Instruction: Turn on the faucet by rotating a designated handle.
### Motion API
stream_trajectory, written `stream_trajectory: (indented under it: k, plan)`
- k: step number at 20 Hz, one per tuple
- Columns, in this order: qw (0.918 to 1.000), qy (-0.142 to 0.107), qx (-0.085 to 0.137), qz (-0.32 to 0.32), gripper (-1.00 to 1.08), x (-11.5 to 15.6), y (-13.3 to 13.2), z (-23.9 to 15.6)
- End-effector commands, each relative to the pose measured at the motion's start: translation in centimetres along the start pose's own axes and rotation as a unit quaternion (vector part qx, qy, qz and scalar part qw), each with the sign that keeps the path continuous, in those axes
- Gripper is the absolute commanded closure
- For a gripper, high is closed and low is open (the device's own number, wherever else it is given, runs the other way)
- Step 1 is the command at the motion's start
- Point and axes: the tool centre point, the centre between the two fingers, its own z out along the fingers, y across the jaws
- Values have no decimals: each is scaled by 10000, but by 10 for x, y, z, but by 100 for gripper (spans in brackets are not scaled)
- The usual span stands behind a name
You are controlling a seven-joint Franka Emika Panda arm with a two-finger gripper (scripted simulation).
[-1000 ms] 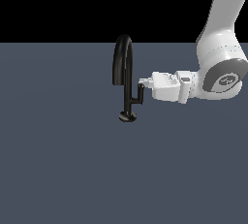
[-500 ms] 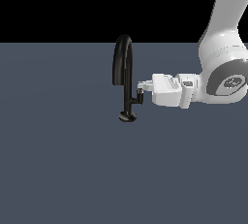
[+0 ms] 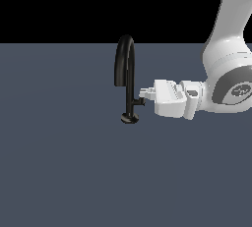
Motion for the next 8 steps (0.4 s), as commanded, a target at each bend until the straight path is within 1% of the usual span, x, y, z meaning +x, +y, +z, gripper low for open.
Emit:
stream_trajectory:
  k: [1, 7, 8]
  plan:
    - [10000, 5, 2, 93, 108, 21, 10, 0]
    - [9999, 2, -6, 164, 108, 58, 28, 0]
    - [9999, 2, -6, 164, 108, 58, 28, 0]
